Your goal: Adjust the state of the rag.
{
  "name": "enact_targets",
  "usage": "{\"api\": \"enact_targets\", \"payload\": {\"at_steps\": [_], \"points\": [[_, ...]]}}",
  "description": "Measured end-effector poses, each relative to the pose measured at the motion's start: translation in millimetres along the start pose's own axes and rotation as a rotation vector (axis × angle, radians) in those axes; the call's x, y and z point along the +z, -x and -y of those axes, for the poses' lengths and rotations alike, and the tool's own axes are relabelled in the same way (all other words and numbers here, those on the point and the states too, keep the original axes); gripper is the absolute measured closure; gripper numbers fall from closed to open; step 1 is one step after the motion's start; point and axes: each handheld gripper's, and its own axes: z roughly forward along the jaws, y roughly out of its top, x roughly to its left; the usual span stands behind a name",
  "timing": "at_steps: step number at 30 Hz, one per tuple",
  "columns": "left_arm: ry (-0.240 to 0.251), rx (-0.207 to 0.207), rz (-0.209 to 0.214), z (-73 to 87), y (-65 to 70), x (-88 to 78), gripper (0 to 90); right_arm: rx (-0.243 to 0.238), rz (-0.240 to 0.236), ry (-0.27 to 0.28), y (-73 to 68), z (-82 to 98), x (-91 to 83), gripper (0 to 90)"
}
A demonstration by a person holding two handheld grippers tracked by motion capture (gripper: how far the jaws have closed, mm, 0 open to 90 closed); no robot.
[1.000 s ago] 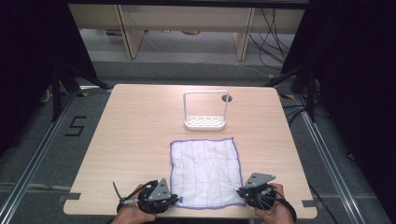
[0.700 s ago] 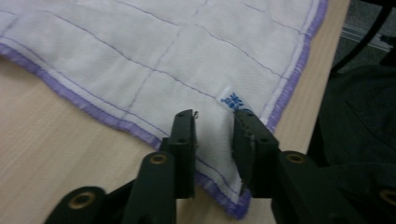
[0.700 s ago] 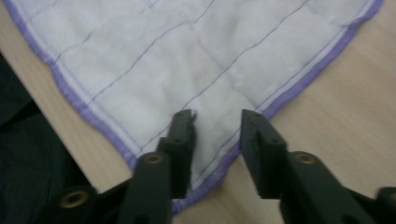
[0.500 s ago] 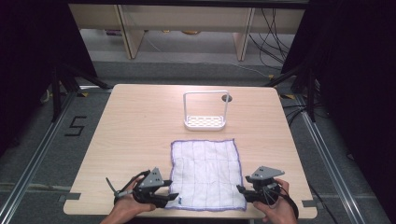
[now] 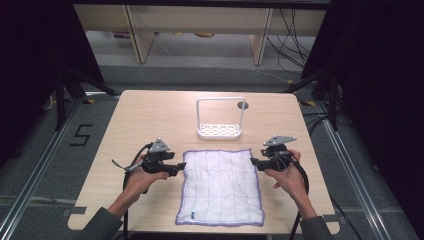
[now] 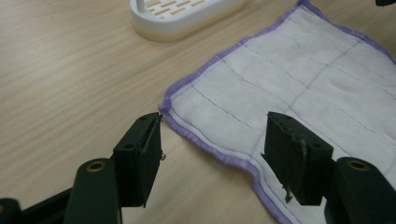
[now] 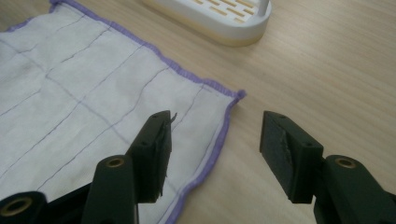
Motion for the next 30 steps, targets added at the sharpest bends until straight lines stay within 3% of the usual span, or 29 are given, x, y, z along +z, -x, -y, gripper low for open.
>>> {"api": "enact_targets", "payload": {"at_steps": [1, 2, 3, 5, 6, 7, 10, 12, 16, 18, 21, 25, 26, 28, 30], "points": [[-0.005, 0.007, -0.007, -3.2, -2.6, 4.9, 36.6, 0.013, 0.006, 0.009, 0.7, -2.3, 4.7, 44.4], [-0.015, 0.004, -0.002, -5.3, -4.7, 8.8, 36.6, -0.006, 0.004, -0.006, 3.3, -6.9, 9.9, 44.4], [-0.029, -0.013, 0.006, -8.0, -7.3, 13.8, 36.4, -0.005, 0.011, 0.005, 4.1, -9.6, 15.3, 45.1], [-0.040, -0.034, 0.021, -12.6, -9.6, 20.2, 34.2, -0.021, 0.024, -0.023, 7.0, -15.3, 23.0, 46.6], [-0.064, -0.024, 0.026, -15.4, -10.2, 23.6, 34.5, -0.003, 0.026, -0.018, 5.7, -16.9, 29.7, 46.7], [-0.077, -0.006, 0.025, -17.5, -11.6, 27.2, 34.0, 0.010, 0.017, -0.062, 5.3, -19.9, 32.4, 47.5], [-0.051, -0.032, 0.012, -18.5, -15.2, 36.6, 34.1, 0.006, 0.025, -0.074, 8.4, -24.8, 47.0, 48.9], [-0.088, -0.018, -0.002, -18.8, -19.3, 41.8, 35.2, -0.013, 0.032, -0.084, 11.7, -26.9, 53.7, 48.9], [-0.094, -0.012, -0.020, -17.8, -20.4, 45.7, 35.8, 0.031, 0.015, -0.086, 13.0, -26.5, 59.0, 48.7], [-0.102, 0.011, -0.037, -18.7, -18.8, 50.0, 36.7, 0.015, 0.016, -0.092, 13.8, -26.8, 59.9, 48.6], [-0.108, 0.033, -0.049, -20.5, -15.9, 59.7, 41.4, 0.027, 0.025, -0.091, 15.0, -27.1, 63.5, 50.2], [-0.120, 0.077, -0.035, -19.6, -12.1, 67.2, 56.9, 0.008, 0.029, -0.103, 17.1, -25.7, 70.6, 55.1], [-0.125, 0.090, -0.040, -19.1, -11.3, 67.9, 62.5, 0.011, 0.030, -0.100, 16.5, -25.1, 72.4, 59.8], [-0.129, 0.111, -0.035, -18.7, -11.1, 68.6, 68.6, -0.027, 0.020, -0.105, 18.1, -24.5, 73.6, 67.2], [-0.117, 0.107, -0.036, -18.0, -12.1, 67.1, 77.4, -0.014, -0.002, -0.104, 16.1, -24.4, 74.0, 77.8]]}}
